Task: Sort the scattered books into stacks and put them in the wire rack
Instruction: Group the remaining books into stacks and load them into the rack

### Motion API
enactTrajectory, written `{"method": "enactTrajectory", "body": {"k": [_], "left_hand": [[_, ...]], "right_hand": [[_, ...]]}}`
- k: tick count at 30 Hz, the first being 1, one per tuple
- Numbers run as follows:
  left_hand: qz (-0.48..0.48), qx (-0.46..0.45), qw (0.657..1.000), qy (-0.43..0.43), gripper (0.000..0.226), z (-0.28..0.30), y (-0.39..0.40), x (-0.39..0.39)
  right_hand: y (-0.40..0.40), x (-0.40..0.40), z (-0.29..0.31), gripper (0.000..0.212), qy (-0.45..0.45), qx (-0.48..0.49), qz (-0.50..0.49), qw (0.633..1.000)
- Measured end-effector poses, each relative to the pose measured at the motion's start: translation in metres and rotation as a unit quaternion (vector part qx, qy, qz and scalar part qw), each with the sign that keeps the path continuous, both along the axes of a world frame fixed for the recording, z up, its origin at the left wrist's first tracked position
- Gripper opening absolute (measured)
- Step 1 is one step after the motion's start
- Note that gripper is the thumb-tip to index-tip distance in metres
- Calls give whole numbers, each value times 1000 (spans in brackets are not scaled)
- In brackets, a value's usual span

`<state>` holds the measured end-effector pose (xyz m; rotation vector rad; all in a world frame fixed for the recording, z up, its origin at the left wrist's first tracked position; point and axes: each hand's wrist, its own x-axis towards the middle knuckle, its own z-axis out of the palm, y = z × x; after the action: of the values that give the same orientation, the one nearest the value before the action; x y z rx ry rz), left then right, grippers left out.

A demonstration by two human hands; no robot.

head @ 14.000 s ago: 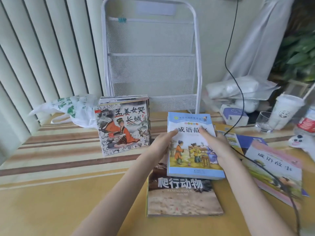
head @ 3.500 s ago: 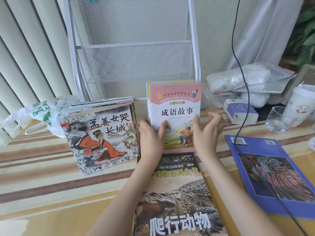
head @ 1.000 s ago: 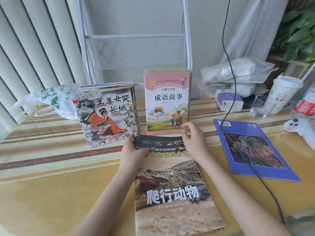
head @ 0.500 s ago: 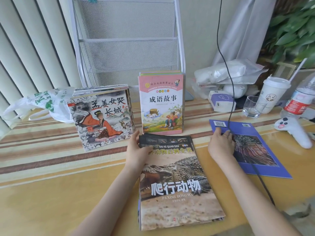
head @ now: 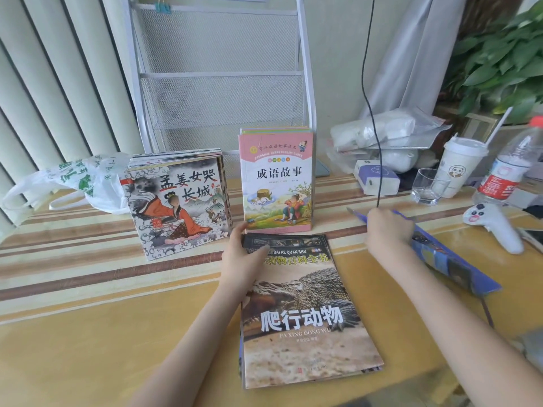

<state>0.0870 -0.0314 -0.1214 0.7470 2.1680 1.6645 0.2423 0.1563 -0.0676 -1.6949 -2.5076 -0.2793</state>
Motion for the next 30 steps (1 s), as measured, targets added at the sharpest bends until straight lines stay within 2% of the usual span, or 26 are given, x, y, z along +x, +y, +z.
{"method": "enactTrajectory", "body": {"k": [4, 6, 8, 12, 15, 16, 18, 19, 20, 21, 22, 23, 24, 25, 26, 28, 29, 30], "left_hand": [[-1, -36, 976, 217, 61, 14, 1, 10], [-38, -24, 961, 272, 61, 29, 7, 19], [-78, -2, 956, 282, 60, 45, 19, 30], [-141, 20, 966, 218, 71, 66, 46, 48], [-205, 45, 975, 69, 91, 79, 58, 59], [-227, 56, 972, 10, 89, 83, 59, 64], [-287, 69, 953, -67, 58, 91, 53, 75], [-327, 61, 940, -79, 42, 94, 47, 78], [-376, 50, 920, -102, 36, 96, 40, 77], [-440, 38, 885, -145, 42, 95, 30, 71], [-519, 24, 830, -204, 60, 93, 19, 60], [-594, 18, 758, -269, 83, 88, 7, 45], [-642, 13, 695, -323, 102, 84, -7, 28], [-650, 7, 674, -352, 111, 80, -21, 12], [-624, -7, 694, -359, 114, 77, -33, -1], [-467, -74, 833, -288, 108, 69, -50, -15], [-350, -117, 905, -213, 97, 65, -54, -17], [-240, -154, 951, -121, 82, 58, -55, -19]], "right_hand": [[3, 2, 23, 17, 73, 107, 26, 991], [8, 8, 35, 19, 117, 152, 59, 980], [9, 14, 50, 24, 169, 168, 81, 968], [6, 19, 74, 28, 260, 139, 123, 948], [4, 17, 77, 14, 306, 126, 197, 923], [3, 15, 77, 13, 310, 129, 224, 915], [-1, 8, 77, 17, 301, 162, 296, 892], [-6, 4, 78, 19, 292, 187, 341, 874], [-13, 0, 81, 21, 281, 203, 385, 855], [-21, -4, 84, 23, 268, 206, 429, 838], [-30, -8, 85, 26, 250, 194, 478, 819], [-41, -12, 84, 28, 234, 166, 531, 797], [-54, -16, 81, 29, 213, 113, 581, 777], [-69, -21, 74, 29, 184, 38, 620, 762], [-86, -26, 66, 28, 144, -43, 639, 755], [-122, -38, 38, 23, 79, -179, 624, 757], [-135, -43, 22, 20, 65, -220, 608, 760], [-144, -48, 6, 16, 55, -237, 595, 766]]}}
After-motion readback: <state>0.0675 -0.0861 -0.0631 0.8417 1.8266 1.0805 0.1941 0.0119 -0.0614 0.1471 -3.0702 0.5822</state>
